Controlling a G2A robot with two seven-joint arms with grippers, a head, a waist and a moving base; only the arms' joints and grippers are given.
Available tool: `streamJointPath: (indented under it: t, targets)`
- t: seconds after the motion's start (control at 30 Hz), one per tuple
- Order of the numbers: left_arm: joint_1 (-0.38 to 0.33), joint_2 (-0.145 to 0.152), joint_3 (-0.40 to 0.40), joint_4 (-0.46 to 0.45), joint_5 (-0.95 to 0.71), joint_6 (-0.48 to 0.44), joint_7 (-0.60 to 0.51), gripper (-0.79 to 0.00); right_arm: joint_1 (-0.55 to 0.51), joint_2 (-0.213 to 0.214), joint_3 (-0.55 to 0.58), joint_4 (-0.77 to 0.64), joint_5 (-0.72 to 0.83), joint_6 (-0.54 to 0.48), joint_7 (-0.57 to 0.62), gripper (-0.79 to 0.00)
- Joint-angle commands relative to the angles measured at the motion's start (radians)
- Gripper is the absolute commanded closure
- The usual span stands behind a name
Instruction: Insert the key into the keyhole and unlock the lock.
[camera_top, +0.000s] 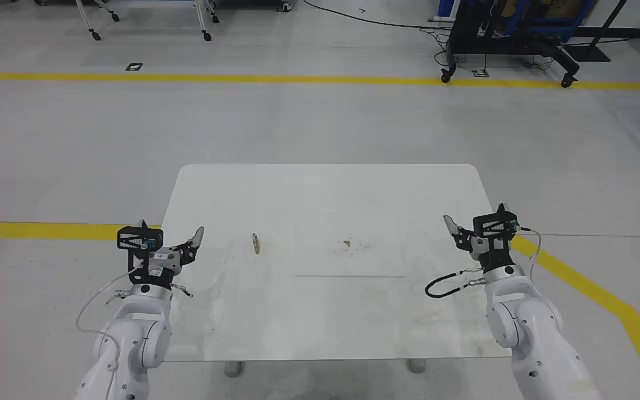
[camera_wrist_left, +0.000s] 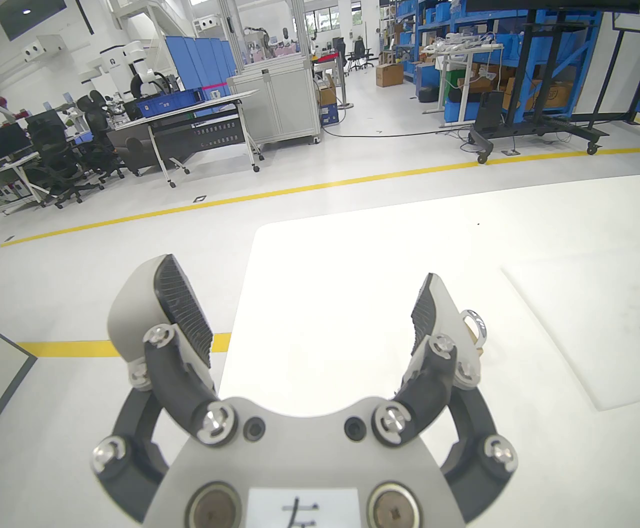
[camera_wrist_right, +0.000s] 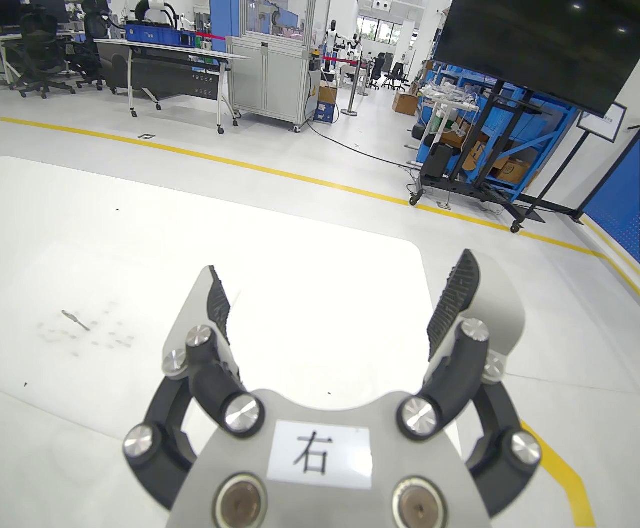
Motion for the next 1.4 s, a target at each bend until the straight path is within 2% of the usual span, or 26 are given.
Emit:
streamJointPath:
  t: [0.0, 0.33, 0.4, 0.47, 0.6, 0.7, 0.77, 1.07, 1.17, 1.37]
  targets:
    - [0.0, 0.0, 0.0, 0.0, 0.0, 0.0, 0.0, -0.785, 0.0, 0.0, 0.0, 0.0, 0.0, 0.0, 0.0, -0.785]
    - [0.0, 0.0, 0.0, 0.0, 0.0, 0.0, 0.0, -0.785, 0.001, 0.0, 0.0, 0.002, 0.001, -0.001, 0.002, -0.785]
    - [0.0, 0.0, 0.0, 0.0, 0.0, 0.0, 0.0, -0.785, 0.022, 0.0, -0.012, 0.018, -0.01, -0.028, 0.009, -0.785]
    - [0.0, 0.0, 0.0, 0.0, 0.0, 0.0, 0.0, -0.785, 0.066, 0.006, -0.057, 0.053, -0.042, -0.201, 0.002, -0.785]
    - [0.0, 0.0, 0.0, 0.0, 0.0, 0.0, 0.0, -0.785, 0.201, 0.01, -0.123, 0.176, -0.054, -0.412, 0.051, -0.785]
    - [0.0, 0.0, 0.0, 0.0, 0.0, 0.0, 0.0, -0.785, 0.285, 0.009, -0.187, 0.254, -0.088, -0.516, 0.084, -0.785]
    - [0.0, 0.0, 0.0, 0.0, 0.0, 0.0, 0.0, -0.785, 0.32, 0.003, -0.219, 0.273, -0.167, -0.41, 0.185, -0.785]
    - [0.0, 0.0, 0.0, 0.0, 0.0, 0.0, 0.0, -0.785, 0.32, 0.003, -0.224, 0.269, -0.166, -0.421, 0.18, -0.785]
    - [0.0, 0.0, 0.0, 0.0, 0.0, 0.0, 0.0, -0.785, 0.353, 0.006, -0.261, 0.286, -0.193, -0.552, 0.164, -0.785]
    - [0.0, 0.0, 0.0, 0.0, 0.0, 0.0, 0.0, -0.785, 0.524, 0.001, -0.386, 0.434, -0.247, -0.83, 0.103, -0.785]
